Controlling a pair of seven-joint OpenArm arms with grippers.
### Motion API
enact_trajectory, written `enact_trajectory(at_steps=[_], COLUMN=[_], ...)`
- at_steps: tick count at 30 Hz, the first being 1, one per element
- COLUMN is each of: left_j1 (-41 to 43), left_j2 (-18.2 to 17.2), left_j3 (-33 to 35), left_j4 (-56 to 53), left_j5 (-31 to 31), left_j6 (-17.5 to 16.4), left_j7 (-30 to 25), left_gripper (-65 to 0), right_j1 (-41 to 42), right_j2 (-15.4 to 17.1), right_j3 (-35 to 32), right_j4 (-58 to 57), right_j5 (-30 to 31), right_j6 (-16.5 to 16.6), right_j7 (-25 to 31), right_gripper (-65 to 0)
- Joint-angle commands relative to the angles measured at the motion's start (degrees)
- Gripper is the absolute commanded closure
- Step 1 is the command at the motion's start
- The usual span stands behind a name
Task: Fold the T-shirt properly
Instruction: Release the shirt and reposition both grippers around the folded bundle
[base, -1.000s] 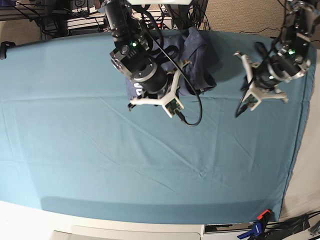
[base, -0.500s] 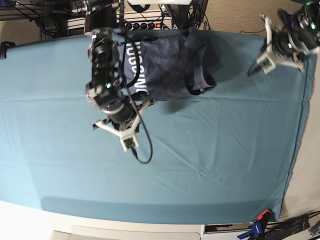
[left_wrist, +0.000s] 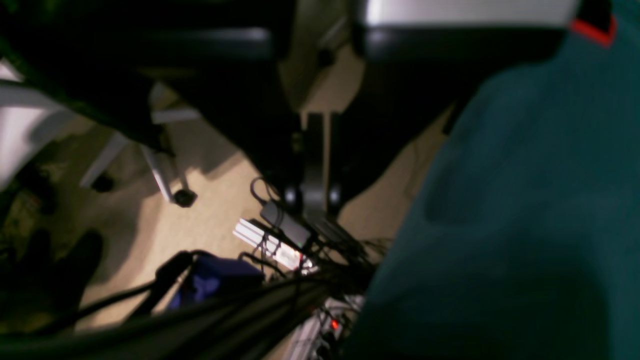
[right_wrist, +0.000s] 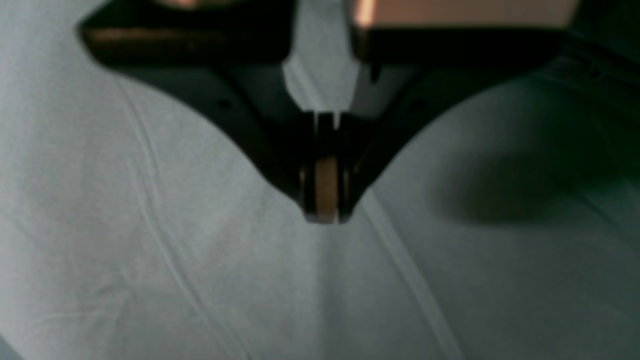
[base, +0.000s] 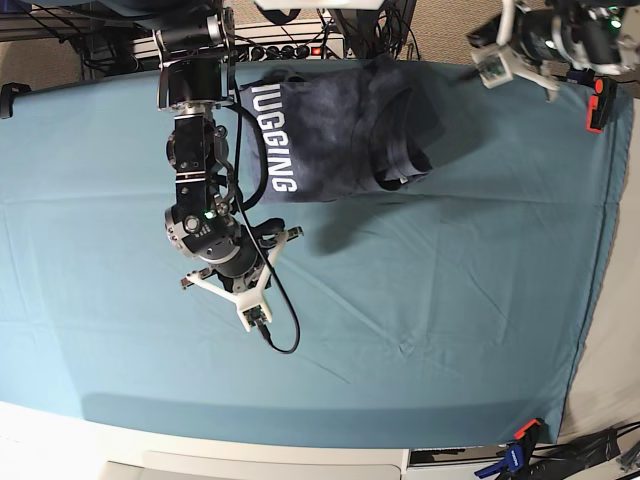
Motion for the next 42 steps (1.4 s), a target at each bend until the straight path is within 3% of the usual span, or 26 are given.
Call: enact_trajectory(at_steps=[1,8,16,22,28,30,42], left_j1=[-0.3,-11.5,-21.4,-23.1,-23.2,-23.2,-23.1], left_j2=[-0.6,0.2,4.8,6.5,10.6,12.3,20.0], left_j3=[1.9,19.4,29.6,31.1,31.1,31.1,31.1], left_j4=[0.8,-0.4,-7.3,-7.3,-7.3,-7.3,-7.9], left_j5=[1.2,13.6,13.4,9.0,6.5,6.5,10.0], left_j6=[0.1,5.5,5.7,5.7,5.2,3.9,4.4], left_j7=[-1.3,-5.2,-5.3,-5.0,-5.9,-6.9,-9.3], left_gripper=[0.0,0.0,0.0,0.0,0.0,0.0,0.0], right_j1=[1.4,1.4,1.0,0.8,0.8,0.8,0.8], right_j2=[0.0,0.0,0.0,0.0,0.0,0.0,0.0], right_j3=[0.1,0.1,0.1,0.1,0.1,0.1,0.1], right_j4=[0.9,0.9,0.9,0.9,0.8,0.8,0.8], right_j5=[0.2,0.2,0.1,0.1,0.2,0.7,1.3], right_j6=[-0.2,-0.2,-0.2,-0.2,-0.2,-0.2,-0.2], right_j7=[1.2,0.8,0.3,0.3,0.3,0.3,-0.7], right_gripper=[0.0,0.0,0.0,0.0,0.0,0.0,0.0])
